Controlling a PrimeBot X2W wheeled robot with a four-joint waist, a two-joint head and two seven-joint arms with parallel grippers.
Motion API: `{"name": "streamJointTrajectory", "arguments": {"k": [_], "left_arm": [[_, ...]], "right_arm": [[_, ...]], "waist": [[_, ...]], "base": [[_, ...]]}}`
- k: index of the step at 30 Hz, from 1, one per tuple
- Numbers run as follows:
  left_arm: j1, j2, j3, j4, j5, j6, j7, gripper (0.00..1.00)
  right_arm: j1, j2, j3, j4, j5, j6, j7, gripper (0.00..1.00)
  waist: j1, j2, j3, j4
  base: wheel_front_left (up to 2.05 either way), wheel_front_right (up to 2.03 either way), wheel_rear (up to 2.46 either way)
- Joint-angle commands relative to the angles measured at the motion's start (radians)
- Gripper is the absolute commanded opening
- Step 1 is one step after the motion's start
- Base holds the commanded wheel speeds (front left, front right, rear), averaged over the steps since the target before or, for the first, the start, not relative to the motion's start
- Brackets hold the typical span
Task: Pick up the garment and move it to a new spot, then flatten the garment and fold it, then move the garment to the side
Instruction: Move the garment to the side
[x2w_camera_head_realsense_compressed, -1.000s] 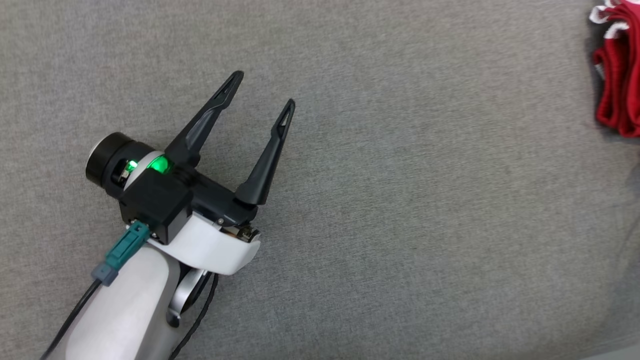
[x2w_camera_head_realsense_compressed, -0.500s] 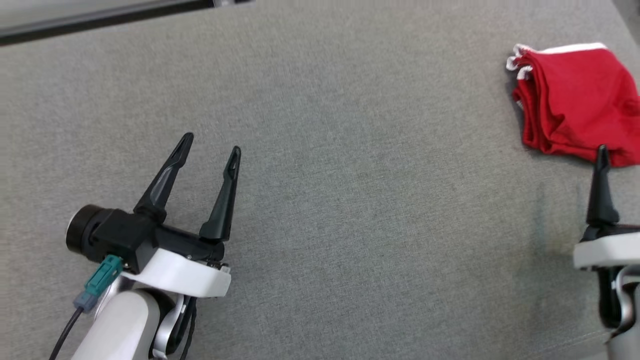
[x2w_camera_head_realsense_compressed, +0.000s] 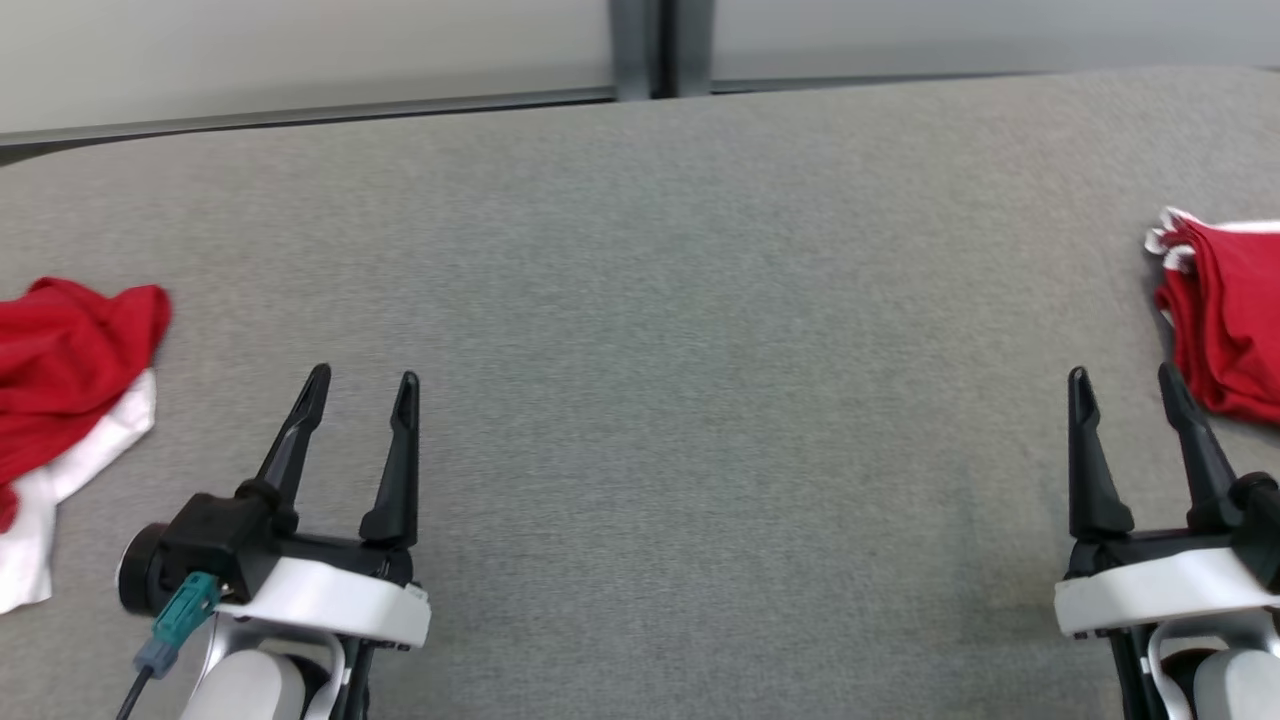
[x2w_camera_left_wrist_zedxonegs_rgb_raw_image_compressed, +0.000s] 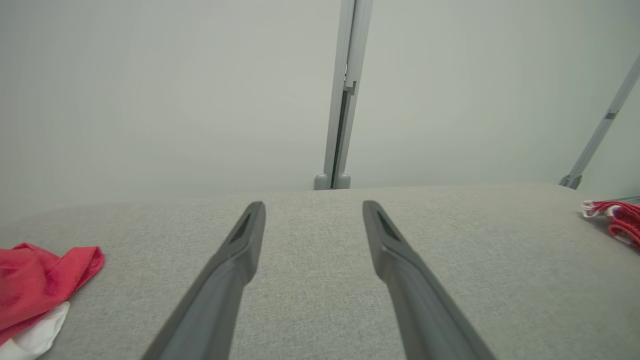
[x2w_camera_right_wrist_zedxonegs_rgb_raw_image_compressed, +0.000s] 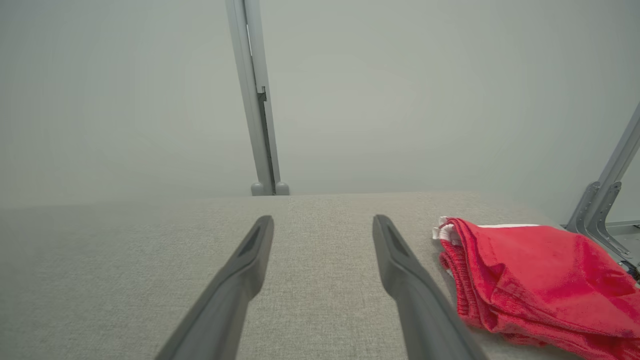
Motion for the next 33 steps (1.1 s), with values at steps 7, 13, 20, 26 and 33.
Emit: {"name": "streamJointTrajectory", "arguments": {"k": [7,13,20,26,33], "left_arm": [[0.069,0.012,0.021,0.046,-0.02,0.016,-0.015,1.0],[0.112,0.021,0.004,0.073,-0.023,0.012,-0.001,1.0],[0.177,0.023,-0.015,0.075,-0.025,0.028,0.016,1.0],[0.218,0.034,-0.016,0.071,-0.034,0.036,0.026,1.0],[0.221,0.044,-0.022,0.07,-0.038,0.037,0.039,1.0]], "right_arm": [[0.072,0.005,0.029,-0.061,-0.004,-0.001,0.064,1.0],[0.141,0.006,0.044,-0.087,0.001,-0.001,0.104,1.0],[0.225,0.005,0.05,-0.121,0.009,-0.001,0.15,1.0],[0.281,0.001,0.037,-0.16,0.011,-0.001,0.177,1.0],[0.315,0.007,0.013,-0.192,0.01,-0.001,0.195,1.0]], "waist": [[0.0,0.0,-0.111,0.116],[0.0,0.0,-0.188,0.128],[0.0,0.0,-0.269,0.126],[0.0,0.0,-0.304,0.121],[0.0,0.0,-0.318,0.124]], "base": [[0.0,0.0,0.0],[0.0,0.0,0.0],[0.0,0.0,0.0],[0.0,0.0,0.0],[0.0,0.0,0.0]]}}
